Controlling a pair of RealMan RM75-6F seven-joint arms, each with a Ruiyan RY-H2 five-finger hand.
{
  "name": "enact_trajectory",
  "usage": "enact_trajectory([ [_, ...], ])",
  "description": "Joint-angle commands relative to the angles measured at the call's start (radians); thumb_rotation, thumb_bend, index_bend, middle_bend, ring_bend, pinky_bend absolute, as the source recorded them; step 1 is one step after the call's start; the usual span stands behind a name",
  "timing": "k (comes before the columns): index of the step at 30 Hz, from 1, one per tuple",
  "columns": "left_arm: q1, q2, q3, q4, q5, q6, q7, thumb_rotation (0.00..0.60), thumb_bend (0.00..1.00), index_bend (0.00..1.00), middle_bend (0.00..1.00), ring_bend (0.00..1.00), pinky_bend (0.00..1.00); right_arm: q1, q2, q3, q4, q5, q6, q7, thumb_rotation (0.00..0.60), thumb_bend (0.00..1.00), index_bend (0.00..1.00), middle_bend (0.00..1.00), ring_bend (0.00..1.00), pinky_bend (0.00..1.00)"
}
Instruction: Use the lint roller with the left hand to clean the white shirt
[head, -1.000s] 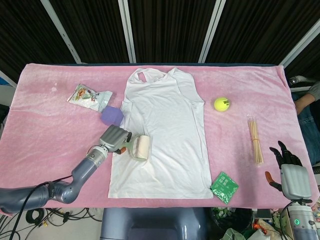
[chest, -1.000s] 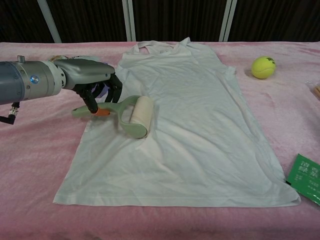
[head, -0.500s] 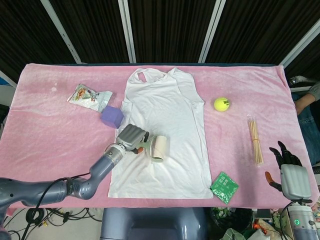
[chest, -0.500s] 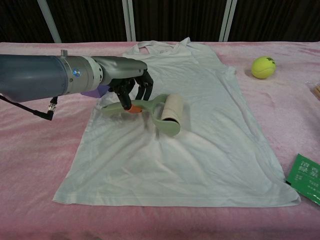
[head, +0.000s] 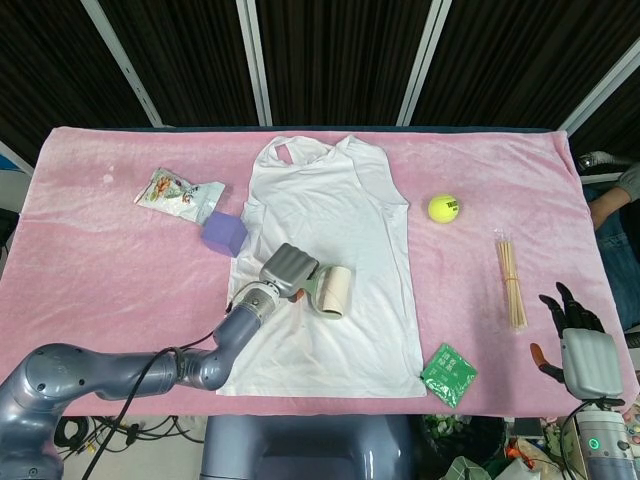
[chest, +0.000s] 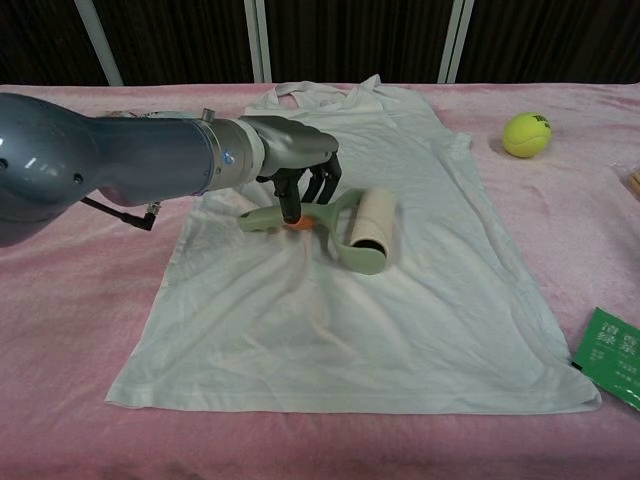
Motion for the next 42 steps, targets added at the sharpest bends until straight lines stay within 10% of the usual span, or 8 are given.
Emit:
enact_trajectory([
  [1,-0.018,0.004,0.032,0.001,-0.005,0.021,0.047,0.600,0.47,0.70,0.69,0.65,0.78,0.000,0.000,0.000,0.000,0.001,-0.001,0.001,0.600,0.25,0.20,0.02,0.16,0.20],
  [25,0.035,0.259,0.212,-0.240,-0.098,0.116,0.147,0.600,0.48,0.71,0.69,0.65,0.78,-0.001,0.000,0.002,-0.010,0.012,-0.002,-0.003,0.600,0.25,0.20,0.02,0.16,0.20],
  [42,-0.008,0.220,0.178,-0.212,-0.105,0.088,0.147,0.600,0.48,0.71,0.69,0.65,0.78,-0.001,0.001,0.001,-0.012,0.014,-0.004,-0.003,0.600,0.25,0.20,0.03,0.16,0.20],
])
